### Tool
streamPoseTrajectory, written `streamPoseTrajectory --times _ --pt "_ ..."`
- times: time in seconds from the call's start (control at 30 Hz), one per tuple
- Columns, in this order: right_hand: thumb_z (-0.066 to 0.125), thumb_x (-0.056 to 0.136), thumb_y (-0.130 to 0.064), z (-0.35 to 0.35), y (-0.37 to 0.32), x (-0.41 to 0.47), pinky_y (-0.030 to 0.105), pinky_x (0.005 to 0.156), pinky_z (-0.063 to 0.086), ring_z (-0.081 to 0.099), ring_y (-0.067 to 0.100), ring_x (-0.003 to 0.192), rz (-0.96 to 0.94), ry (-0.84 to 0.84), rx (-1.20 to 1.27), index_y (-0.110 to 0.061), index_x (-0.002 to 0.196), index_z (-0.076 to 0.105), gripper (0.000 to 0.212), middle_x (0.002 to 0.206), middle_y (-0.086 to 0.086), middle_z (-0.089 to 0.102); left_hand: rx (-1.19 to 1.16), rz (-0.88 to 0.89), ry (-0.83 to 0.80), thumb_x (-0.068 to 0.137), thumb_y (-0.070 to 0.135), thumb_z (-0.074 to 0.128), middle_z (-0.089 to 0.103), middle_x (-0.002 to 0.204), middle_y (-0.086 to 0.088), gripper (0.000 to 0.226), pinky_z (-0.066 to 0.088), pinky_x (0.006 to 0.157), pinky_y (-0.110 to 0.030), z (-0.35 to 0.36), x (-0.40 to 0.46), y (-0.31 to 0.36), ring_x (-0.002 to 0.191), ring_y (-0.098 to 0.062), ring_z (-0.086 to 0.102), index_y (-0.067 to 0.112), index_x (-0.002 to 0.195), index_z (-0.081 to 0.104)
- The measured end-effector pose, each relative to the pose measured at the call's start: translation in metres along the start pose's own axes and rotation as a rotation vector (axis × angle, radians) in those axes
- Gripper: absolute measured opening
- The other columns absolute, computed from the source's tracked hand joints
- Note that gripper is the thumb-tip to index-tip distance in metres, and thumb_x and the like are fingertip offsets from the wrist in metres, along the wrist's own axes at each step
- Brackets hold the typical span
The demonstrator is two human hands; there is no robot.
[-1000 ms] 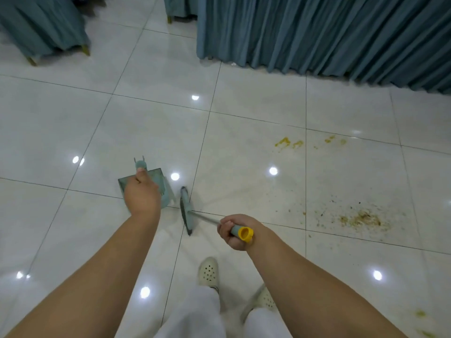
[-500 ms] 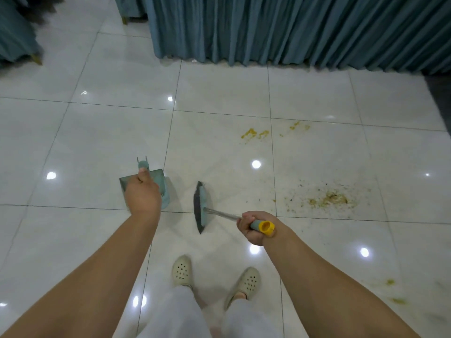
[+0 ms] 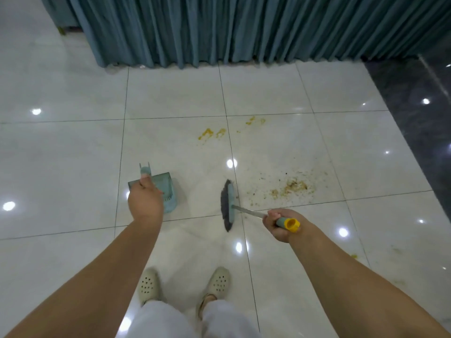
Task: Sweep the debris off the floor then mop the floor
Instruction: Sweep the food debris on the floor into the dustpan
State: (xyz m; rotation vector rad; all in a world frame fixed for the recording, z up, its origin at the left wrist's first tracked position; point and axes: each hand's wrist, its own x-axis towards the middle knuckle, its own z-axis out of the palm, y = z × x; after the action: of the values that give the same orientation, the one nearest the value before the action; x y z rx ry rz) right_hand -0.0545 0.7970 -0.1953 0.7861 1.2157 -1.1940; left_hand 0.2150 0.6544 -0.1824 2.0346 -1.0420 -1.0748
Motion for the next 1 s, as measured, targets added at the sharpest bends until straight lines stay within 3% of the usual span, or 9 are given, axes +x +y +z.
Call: streamPoseTrajectory --times 0.13,0.23,0.3,0.43,0.53,0.73,0.93,1.0 --pt "0.033 0.097 0.004 -0.019 -0.023 -0.003 0.012 0.027 0.035 0.033 0.012 0.023 -0.046 0.022 -0.04 0.002 0.092 0.042 0.011 0.074 0.01 0.036 0.013 -0.005 -0.041 0.096 0.054 0.025 0.056 0.066 -0.002 0.067 0.053 0.084 -0.049 0.018 -0.01 0.005 0.072 -0.028 0.058 -0.004 0.104 0.057" --pt "0.029 0.096 0.006 -0.024 -0.031 -0.005 0.012 0.028 0.035 0.034 0.012 0.024 -0.043 0.006 -0.101 0.0 0.095 0.041 0.014 0.07 0.008 0.035 -0.002 0.007 -0.045 0.097 0.052 0.025 0.055 0.066 -0.002 0.066 0.052 0.082 -0.049 0.025 -0.017 0.01 0.08 -0.039 0.062 -0.005 0.104 0.058" --pt "0.029 0.095 0.007 -0.023 -0.032 -0.01 0.013 0.028 0.035 0.034 0.012 0.025 -0.029 -0.02 -0.132 0.0 0.098 0.042 0.015 0.067 0.007 0.035 -0.002 0.023 -0.037 0.099 0.046 0.024 0.059 0.072 -0.008 0.063 0.051 0.082 -0.046 0.027 -0.021 0.011 0.09 -0.041 0.063 -0.007 0.102 0.059" --pt "0.032 0.094 0.007 -0.007 -0.017 -0.014 0.014 0.027 0.036 0.036 0.011 0.027 0.008 -0.076 -0.163 0.001 0.099 0.042 0.013 0.067 0.009 0.038 0.004 0.055 -0.01 0.101 0.043 0.024 0.065 0.093 -0.025 0.06 0.05 0.082 -0.046 0.025 -0.026 0.015 0.093 -0.042 0.063 -0.006 0.095 0.058" --pt "0.033 0.094 0.008 0.011 0.003 -0.007 0.013 0.026 0.035 0.036 0.012 0.025 0.036 -0.08 -0.2 0.0 0.094 0.041 0.011 0.069 0.012 0.039 0.003 0.043 0.023 0.1 0.045 0.024 0.066 0.095 -0.025 0.058 0.05 0.083 -0.047 0.014 -0.019 0.019 0.091 -0.041 0.063 -0.002 0.089 0.057" --pt "0.036 0.094 0.006 0.059 0.041 0.009 0.013 0.026 0.035 0.037 0.012 0.025 0.143 -0.102 -0.287 0.001 0.09 0.042 0.01 0.066 0.012 0.042 -0.023 -0.002 0.085 0.097 0.049 0.024 0.068 0.092 -0.023 0.066 0.051 0.08 -0.046 -0.015 0.019 0.021 0.088 -0.039 0.065 -0.007 0.103 0.058" --pt "0.038 0.094 0.004 0.132 0.077 0.023 0.012 0.027 0.035 0.038 0.012 0.025 0.219 -0.128 -0.376 0.0 0.088 0.044 0.009 0.065 0.013 0.044 -0.065 -0.011 0.113 0.099 0.047 0.024 0.06 0.074 -0.01 0.057 0.049 0.083 -0.043 -0.048 0.066 0.029 0.077 -0.03 0.058 0.003 0.083 0.056" --pt "0.039 0.095 0.002 0.161 0.091 0.03 0.013 0.026 0.035 0.038 0.012 0.025 0.251 -0.126 -0.413 0.002 0.088 0.046 0.01 0.059 0.015 0.047 -0.069 -0.02 0.143 0.099 0.048 0.024 0.063 0.076 -0.015 0.06 0.049 0.083 -0.043 -0.061 0.088 0.03 0.079 -0.033 0.06 0.001 0.083 0.057"
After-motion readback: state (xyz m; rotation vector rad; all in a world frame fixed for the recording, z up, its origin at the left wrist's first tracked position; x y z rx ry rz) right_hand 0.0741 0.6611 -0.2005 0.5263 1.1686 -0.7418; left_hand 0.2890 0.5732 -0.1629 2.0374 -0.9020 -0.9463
